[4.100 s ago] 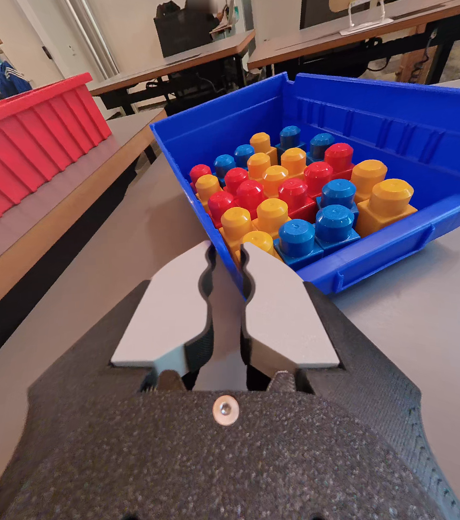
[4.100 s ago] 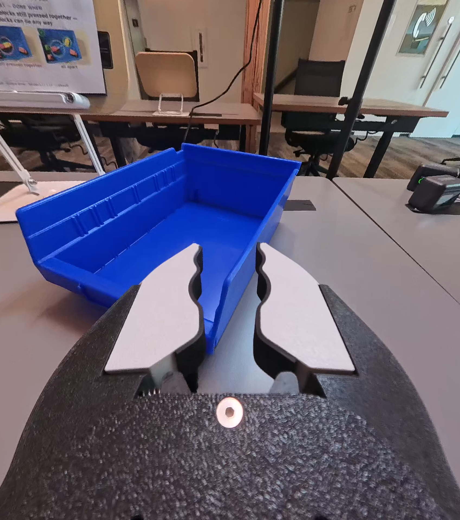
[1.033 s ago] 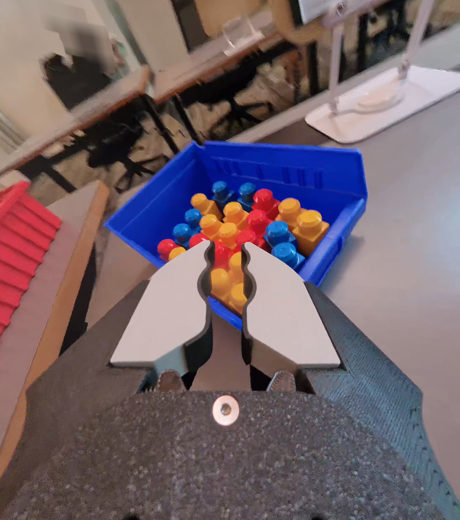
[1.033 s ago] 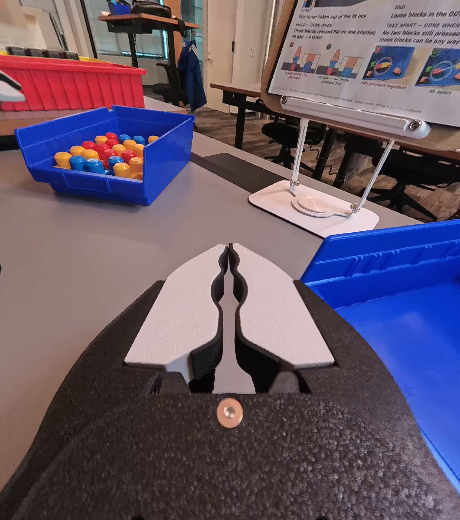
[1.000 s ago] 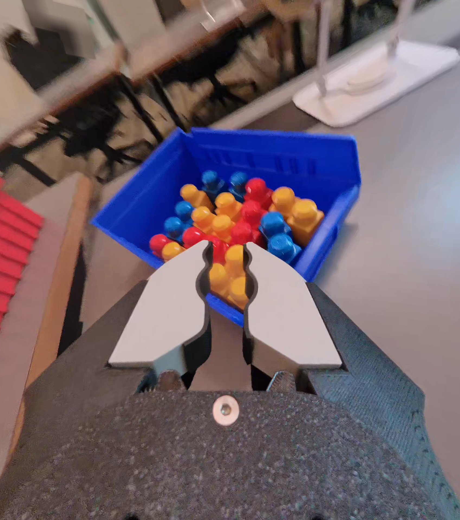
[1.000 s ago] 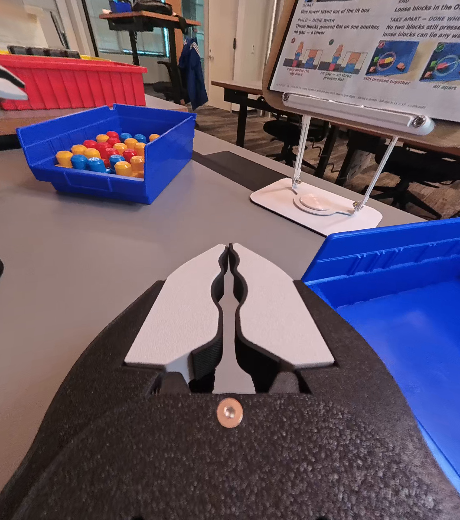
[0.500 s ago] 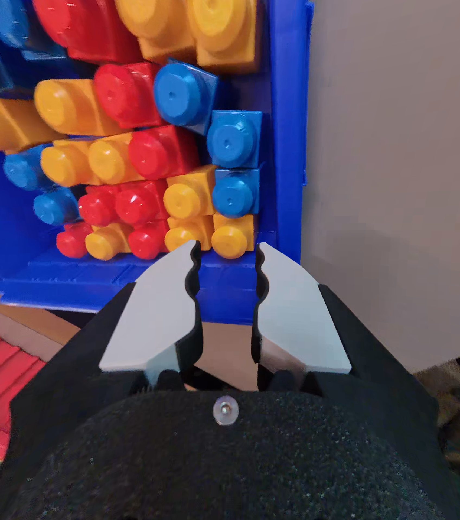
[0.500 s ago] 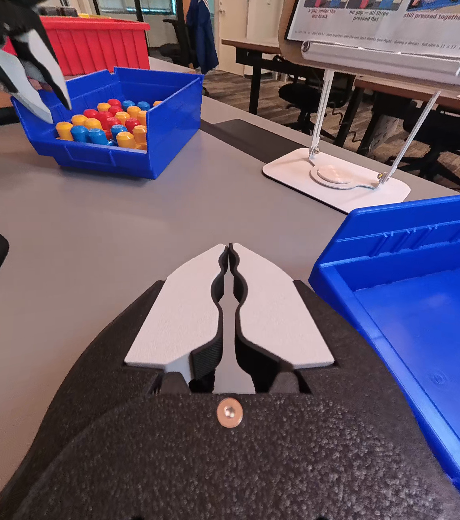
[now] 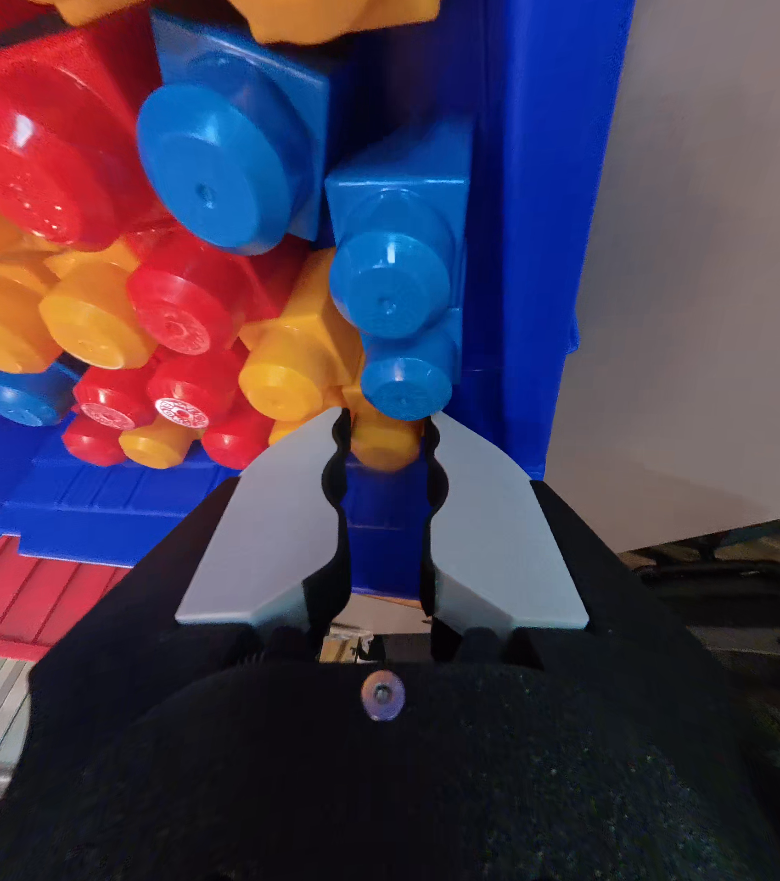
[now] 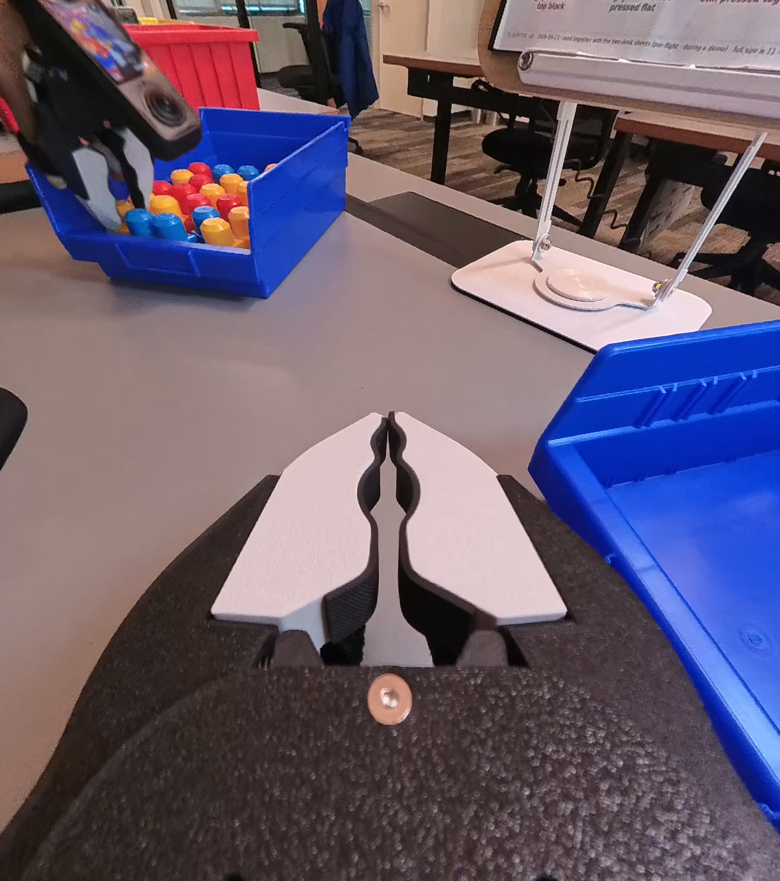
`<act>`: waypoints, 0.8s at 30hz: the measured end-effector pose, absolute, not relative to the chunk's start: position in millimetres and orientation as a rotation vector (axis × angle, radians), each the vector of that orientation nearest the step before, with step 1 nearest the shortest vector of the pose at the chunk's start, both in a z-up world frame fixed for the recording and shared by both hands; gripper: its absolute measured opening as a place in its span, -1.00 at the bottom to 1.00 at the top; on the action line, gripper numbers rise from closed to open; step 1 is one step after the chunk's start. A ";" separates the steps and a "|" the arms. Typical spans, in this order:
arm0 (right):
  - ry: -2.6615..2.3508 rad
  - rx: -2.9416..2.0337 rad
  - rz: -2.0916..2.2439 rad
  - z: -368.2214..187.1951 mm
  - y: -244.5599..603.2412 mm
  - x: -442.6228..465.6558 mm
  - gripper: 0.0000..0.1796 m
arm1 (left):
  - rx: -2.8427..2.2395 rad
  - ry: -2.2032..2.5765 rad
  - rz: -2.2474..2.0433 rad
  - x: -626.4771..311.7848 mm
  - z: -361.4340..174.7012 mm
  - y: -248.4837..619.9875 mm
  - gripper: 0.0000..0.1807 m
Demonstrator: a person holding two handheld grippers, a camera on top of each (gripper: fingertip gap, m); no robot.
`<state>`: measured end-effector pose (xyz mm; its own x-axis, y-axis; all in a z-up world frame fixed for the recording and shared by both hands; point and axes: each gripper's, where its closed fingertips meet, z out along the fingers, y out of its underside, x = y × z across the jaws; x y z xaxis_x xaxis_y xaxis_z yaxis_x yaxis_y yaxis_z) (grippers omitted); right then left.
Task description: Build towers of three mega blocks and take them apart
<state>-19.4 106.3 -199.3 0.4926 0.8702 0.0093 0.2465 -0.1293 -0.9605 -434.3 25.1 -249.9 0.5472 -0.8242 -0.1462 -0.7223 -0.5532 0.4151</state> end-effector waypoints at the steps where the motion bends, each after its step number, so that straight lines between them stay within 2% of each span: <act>1: -0.970 -1.652 0.717 -199.4 106.3 -19.0 -1.00 | 2.475 -1.287 -0.492 -434.6 -248.1 26.3 -0.69; 7: -0.963 -1.636 0.721 -195.7 106.1 -18.9 -1.00 | 2.559 -1.375 -0.633 -424.5 -190.6 29.2 -0.69; 13: -1.096 -1.484 0.759 -179.4 77.5 -39.4 -0.90 | 2.761 -1.787 -0.379 -320.0 -137.0 22.3 -0.69; 18: -1.294 -1.401 0.848 -177.7 31.2 -71.3 -0.58 | 2.567 -2.155 -0.214 -219.1 -162.1 7.1 -0.69; 24: -1.475 -1.389 0.797 -195.5 -3.1 -97.4 -0.41 | 2.310 -2.441 -0.118 -121.1 -196.8 0.8 -0.69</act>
